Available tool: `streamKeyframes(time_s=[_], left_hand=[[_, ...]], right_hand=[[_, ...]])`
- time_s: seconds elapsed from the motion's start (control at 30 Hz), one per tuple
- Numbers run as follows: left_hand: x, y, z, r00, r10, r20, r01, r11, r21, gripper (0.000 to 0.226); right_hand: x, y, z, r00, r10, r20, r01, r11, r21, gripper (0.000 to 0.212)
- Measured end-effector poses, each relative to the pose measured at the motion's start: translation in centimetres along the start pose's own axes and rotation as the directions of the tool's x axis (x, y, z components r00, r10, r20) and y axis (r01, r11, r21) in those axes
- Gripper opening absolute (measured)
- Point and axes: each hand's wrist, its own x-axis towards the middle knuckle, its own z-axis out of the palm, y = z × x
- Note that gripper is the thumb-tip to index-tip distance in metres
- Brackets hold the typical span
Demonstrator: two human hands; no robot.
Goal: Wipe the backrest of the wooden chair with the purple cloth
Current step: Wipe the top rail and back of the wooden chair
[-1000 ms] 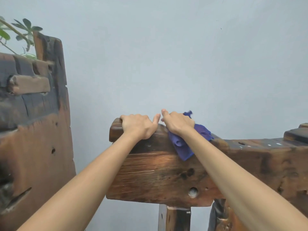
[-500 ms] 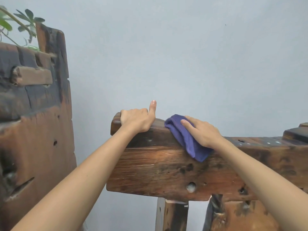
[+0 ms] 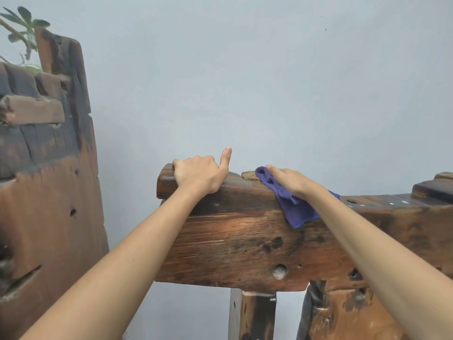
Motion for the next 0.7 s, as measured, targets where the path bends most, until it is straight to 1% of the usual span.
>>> streamKeyframes(time_s=[0.07, 0.1, 0.13, 0.17, 0.2, 0.23, 0.27, 0.3, 0.37, 0.4, 0.43, 0.47, 0.5, 0.53, 0.57, 0.6, 0.63, 0.67, 0.7], left_hand=[[-0.1, -0.1, 0.0, 1.0, 0.002, 0.011, -0.002, 1.0, 0.004, 0.093], [-0.2, -0.1, 0.0, 1.0, 0.007, 0.016, -0.007, 1.0, 0.007, 0.093], [-0.3, -0.1, 0.1, 1.0, 0.009, 0.018, -0.009, 1.0, 0.003, 0.093], [-0.2, -0.1, 0.0, 1.0, 0.01, 0.014, -0.01, 1.0, -0.002, 0.093], [-0.2, -0.1, 0.0, 1.0, 0.007, 0.012, -0.007, 1.0, -0.006, 0.093], [-0.1, -0.1, 0.0, 1.0, -0.001, 0.015, 0.001, 1.0, -0.006, 0.094], [-0.1, 0.0, 0.0, 1.0, -0.013, 0.023, 0.013, 1.0, -0.01, 0.094], [-0.1, 0.1, 0.0, 0.999, -0.026, 0.027, 0.026, 1.0, -0.016, 0.094], [0.0, 0.4, -0.1, 0.999, -0.039, 0.007, 0.039, 0.999, -0.014, 0.089], [0.1, 0.4, -0.1, 0.999, -0.04, 0.005, 0.04, 0.999, -0.008, 0.086], [0.1, 0.5, -0.1, 0.999, -0.04, 0.011, 0.04, 0.999, -0.004, 0.083], [0.1, 0.5, 0.0, 0.999, -0.037, 0.01, 0.037, 0.999, 0.002, 0.081], [0.1, 0.5, 0.1, 1.0, -0.028, 0.004, 0.028, 1.0, 0.009, 0.08], [0.1, 0.4, 0.1, 1.0, -0.013, 0.001, 0.013, 1.0, 0.018, 0.078], [0.0, 0.2, 0.1, 1.0, 0.006, 0.003, -0.006, 1.0, 0.025, 0.078], [-0.1, 0.0, 0.1, 1.0, 0.027, 0.007, -0.027, 0.999, 0.033, 0.077], [-0.1, -0.2, 0.0, 0.999, 0.048, 0.013, -0.049, 0.998, 0.043, 0.077], [-0.2, -0.4, -0.1, 0.997, 0.067, 0.024, -0.068, 0.996, 0.05, 0.076], [-0.2, -0.6, -0.2, 0.996, 0.081, 0.035, -0.083, 0.995, 0.056, 0.076]], right_hand=[[-2.1, 0.4, 0.7, 0.993, -0.09, -0.081, 0.083, 0.993, -0.089, 0.061], [-3.3, 0.8, 1.3, 0.975, -0.155, -0.157, 0.135, 0.982, -0.13, 0.06], [-4.5, 1.5, 2.1, 0.933, -0.26, -0.247, 0.221, 0.96, -0.173, 0.058], [-5.6, 2.5, 3.1, 0.857, -0.398, -0.327, 0.333, 0.912, -0.238, 0.056], [-6.7, 3.6, 4.3, 0.77, -0.524, -0.363, 0.426, 0.847, -0.318, 0.055], [-7.5, 4.9, 5.8, 0.702, -0.613, -0.363, 0.476, 0.782, -0.401, 0.058], [-8.0, 6.0, 7.4, 0.67, -0.653, -0.352, 0.477, 0.743, -0.47, 0.062], [-8.3, 6.7, 9.5, 0.67, -0.653, -0.354, 0.446, 0.735, -0.512, 0.066], [-8.7, 6.4, 14.3, 0.67, -0.604, -0.432, 0.368, 0.775, -0.513, 0.069], [-8.8, 5.3, 16.8, 0.649, -0.601, -0.466, 0.363, 0.783, -0.504, 0.067], [-8.9, 4.0, 19.0, 0.613, -0.637, -0.468, 0.402, 0.761, -0.51, 0.066], [-9.0, 2.5, 20.8, 0.569, -0.707, -0.421, 0.483, 0.701, -0.525, 0.065], [-9.1, 1.0, 22.3, 0.499, -0.801, -0.33, 0.587, 0.593, -0.551, 0.065], [-9.1, -0.6, 23.3, 0.423, -0.884, -0.198, 0.686, 0.455, -0.567, 0.066], [-9.1, -1.9, 24.0, 0.345, -0.937, -0.05, 0.782, 0.317, -0.537, 0.068], [-8.8, -2.9, 24.4, 0.291, -0.954, 0.075, 0.855, 0.224, -0.467, 0.07], [-8.4, -3.4, 24.1, 0.249, -0.956, 0.157, 0.903, 0.17, -0.396, 0.069], [-7.9, -3.7, 23.3, 0.234, -0.952, 0.195, 0.92, 0.152, -0.361, 0.065], [-7.3, -3.6, 21.7, 0.248, -0.951, 0.185, 0.914, 0.166, -0.371, 0.061]])
